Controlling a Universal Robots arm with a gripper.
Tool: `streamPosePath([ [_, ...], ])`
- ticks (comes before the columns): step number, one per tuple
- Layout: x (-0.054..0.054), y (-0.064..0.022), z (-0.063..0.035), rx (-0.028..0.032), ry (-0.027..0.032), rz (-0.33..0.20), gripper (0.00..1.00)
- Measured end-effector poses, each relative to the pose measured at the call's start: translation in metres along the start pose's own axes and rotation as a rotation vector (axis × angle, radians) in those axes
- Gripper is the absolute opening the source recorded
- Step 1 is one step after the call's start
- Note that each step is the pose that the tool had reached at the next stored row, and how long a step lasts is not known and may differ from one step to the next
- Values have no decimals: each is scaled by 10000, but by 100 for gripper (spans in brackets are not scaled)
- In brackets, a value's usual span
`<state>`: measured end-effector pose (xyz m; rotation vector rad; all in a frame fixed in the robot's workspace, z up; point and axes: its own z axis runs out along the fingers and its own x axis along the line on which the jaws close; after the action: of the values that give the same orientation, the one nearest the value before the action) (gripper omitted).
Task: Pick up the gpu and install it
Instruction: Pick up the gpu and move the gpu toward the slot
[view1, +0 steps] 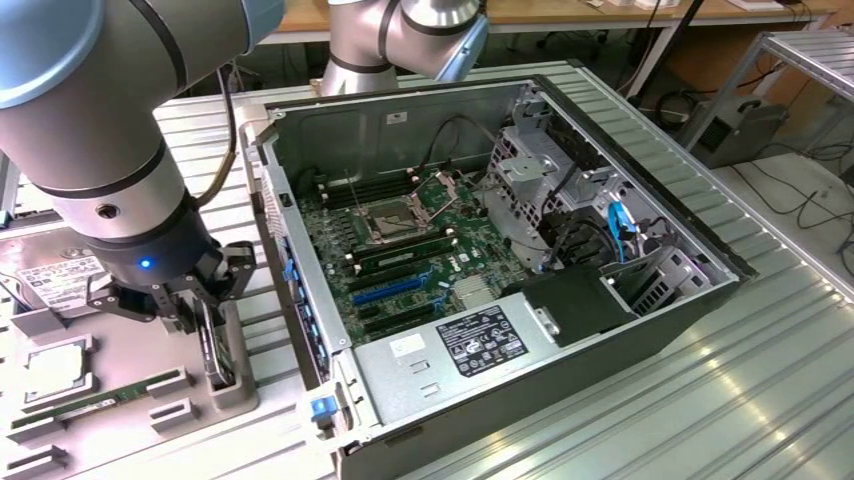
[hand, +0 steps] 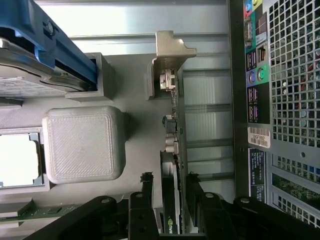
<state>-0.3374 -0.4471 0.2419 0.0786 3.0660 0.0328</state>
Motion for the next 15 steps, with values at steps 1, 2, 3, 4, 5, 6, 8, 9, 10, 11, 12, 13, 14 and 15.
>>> streamPosePath([
  [1, 0, 0, 0, 1, 0, -1, 34],
  [2, 0, 0, 0, 0, 0, -1, 34],
  [3, 0, 0, 0, 0, 0, -1, 27],
  [4, 0, 0, 0, 0, 1, -1, 27],
  [5, 0, 0, 0, 0, 1, 0, 27],
  [6, 0, 0, 0, 0, 0, 0, 27],
  [8, 0, 0, 0, -1, 0, -14, 27],
  [9, 0, 0, 0, -6, 3, -91, 27],
  [10, 0, 0, 0, -13, 6, -170, 27],
  [11, -1, 0, 0, -20, 8, -268, 27],
  [12, -10, 0, 1, -39, 18, -514, 27],
  [13, -17, 1, 1, -48, 25, -639, 27],
  [14, -22, 1, 1, -52, 35, -713, 26],
  [15, -28, 1, 2, -55, 38, -758, 26],
])
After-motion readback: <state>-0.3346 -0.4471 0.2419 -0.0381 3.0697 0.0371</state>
